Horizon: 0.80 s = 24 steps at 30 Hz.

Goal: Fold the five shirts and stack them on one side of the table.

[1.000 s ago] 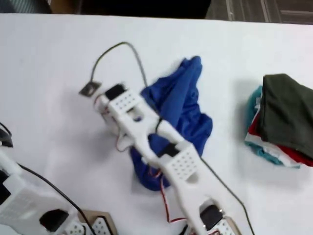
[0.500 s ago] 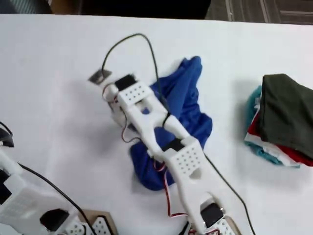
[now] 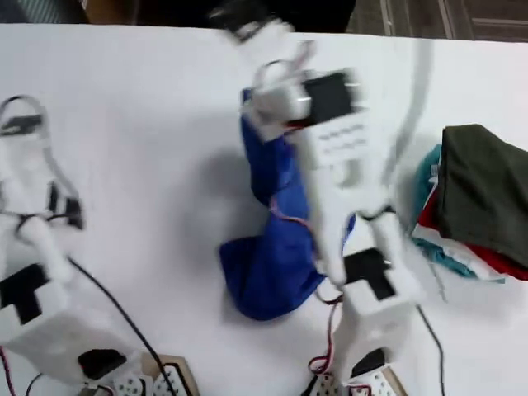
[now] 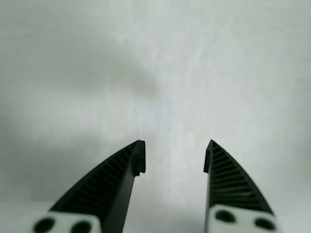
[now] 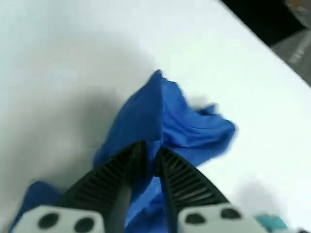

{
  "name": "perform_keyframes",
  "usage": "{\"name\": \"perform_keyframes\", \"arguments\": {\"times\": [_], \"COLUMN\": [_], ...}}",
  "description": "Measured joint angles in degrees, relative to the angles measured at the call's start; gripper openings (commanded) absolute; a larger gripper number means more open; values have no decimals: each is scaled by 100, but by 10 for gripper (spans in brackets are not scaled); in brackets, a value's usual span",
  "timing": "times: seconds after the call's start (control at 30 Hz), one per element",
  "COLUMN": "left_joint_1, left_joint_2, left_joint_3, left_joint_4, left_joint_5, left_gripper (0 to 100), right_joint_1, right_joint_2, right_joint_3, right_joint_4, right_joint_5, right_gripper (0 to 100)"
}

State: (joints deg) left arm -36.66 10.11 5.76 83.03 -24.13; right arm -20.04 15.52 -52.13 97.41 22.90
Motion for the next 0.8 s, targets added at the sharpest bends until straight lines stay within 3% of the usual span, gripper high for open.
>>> {"name": "perform_keyframes", "arguments": {"times": [0.23, 0.6, 0.8], "left_joint_1": [1837, 4730, 5582], "left_joint_2": [0, 0, 0], "left_joint_3": [0, 0, 0], "left_joint_4": [0, 0, -123], "left_joint_5": [0, 501, 501], "left_gripper": [222, 222, 222], "right_joint_1": [1178, 1521, 1960], "right_joint_2": [-316, -316, -316], "right_joint_3": [-105, -105, -105], "right_joint_4": [-158, -730, -862], "right_joint_5": [35, 396, 422], "right_gripper": [22, 22, 22]}}
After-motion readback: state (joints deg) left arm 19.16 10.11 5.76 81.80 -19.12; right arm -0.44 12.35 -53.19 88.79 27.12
